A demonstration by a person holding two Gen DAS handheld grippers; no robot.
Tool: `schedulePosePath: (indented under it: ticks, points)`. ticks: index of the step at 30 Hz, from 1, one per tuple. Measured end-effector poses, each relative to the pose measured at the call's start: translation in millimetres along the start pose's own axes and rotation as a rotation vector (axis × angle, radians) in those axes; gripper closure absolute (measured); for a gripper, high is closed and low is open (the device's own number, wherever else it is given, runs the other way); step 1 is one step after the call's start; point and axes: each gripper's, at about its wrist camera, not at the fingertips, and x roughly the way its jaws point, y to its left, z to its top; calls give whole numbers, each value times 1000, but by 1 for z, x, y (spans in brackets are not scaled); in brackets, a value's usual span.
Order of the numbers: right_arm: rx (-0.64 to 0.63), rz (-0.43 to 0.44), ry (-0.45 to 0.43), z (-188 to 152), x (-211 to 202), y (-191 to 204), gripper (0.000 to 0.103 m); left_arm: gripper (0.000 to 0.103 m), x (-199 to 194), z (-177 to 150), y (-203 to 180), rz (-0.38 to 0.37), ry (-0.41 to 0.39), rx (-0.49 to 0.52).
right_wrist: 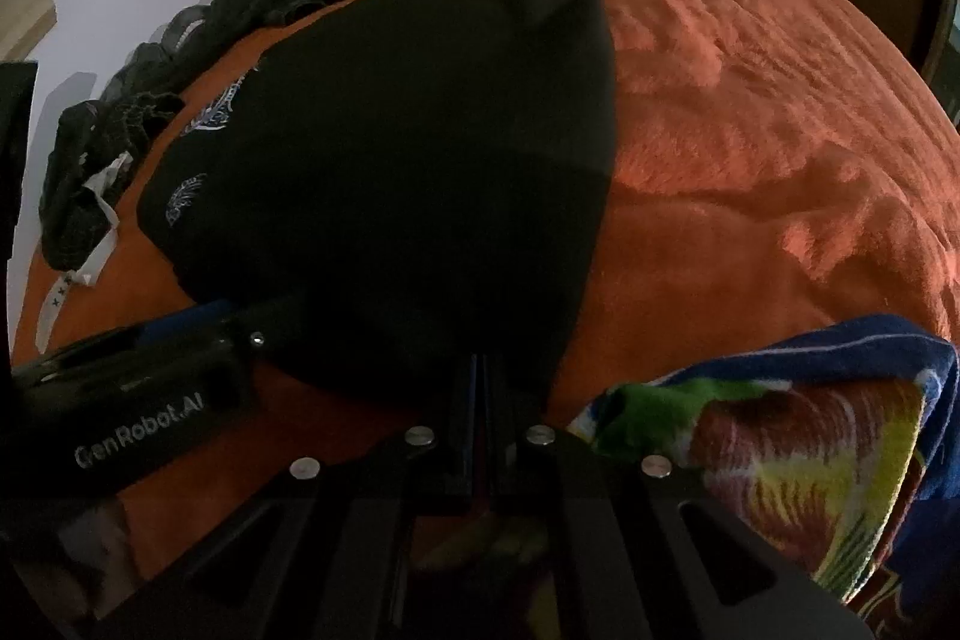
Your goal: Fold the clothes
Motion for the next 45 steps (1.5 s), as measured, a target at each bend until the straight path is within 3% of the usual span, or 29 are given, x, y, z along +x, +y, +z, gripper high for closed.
schedulePosePath:
  ticks: [7, 10, 16, 19, 21, 26, 29, 32, 34, 40, 45]
  points:
    - [31, 18, 26, 6, -12, -5, 102, 46, -48, 8, 24, -52, -58, -67]
    - [57, 32, 22, 24, -35, -2, 102, 46, -68, 11, 34, -75, -83, -96]
    - [15, 10, -38, 84, -115, 19, 102, 46, -148, 25, 25, -74, -124, 2]
    - [-39, -42, -67, 108, -158, 38, 102, 46, -186, 31, 15, 50, -138, 105]
    - [-80, -87, -93, 121, -188, 54, 102, 46, -203, 37, 14, 75, -111, 126]
    - [-148, -61, 25, 140, -242, 89, 102, 46, -261, 59, 35, -17, -32, -13]
    - [-174, -24, 128, 146, -270, 101, 102, 46, -297, 62, 21, 79, -37, 74]
    - [-243, -56, 137, 147, -305, 106, 102, 45, -325, 64, 7, 143, -36, 172]
    - [-289, -66, 127, 147, -325, 107, 102, 44, -338, 66, 4, 146, -21, 185]
    - [-420, -160, 72, 147, -350, 89, 102, 33, -332, 80, 3, 145, 9, 237]
    - [-494, -152, 112, 153, -296, 54, 102, 31, -279, 98, 25, 49, -31, 184]
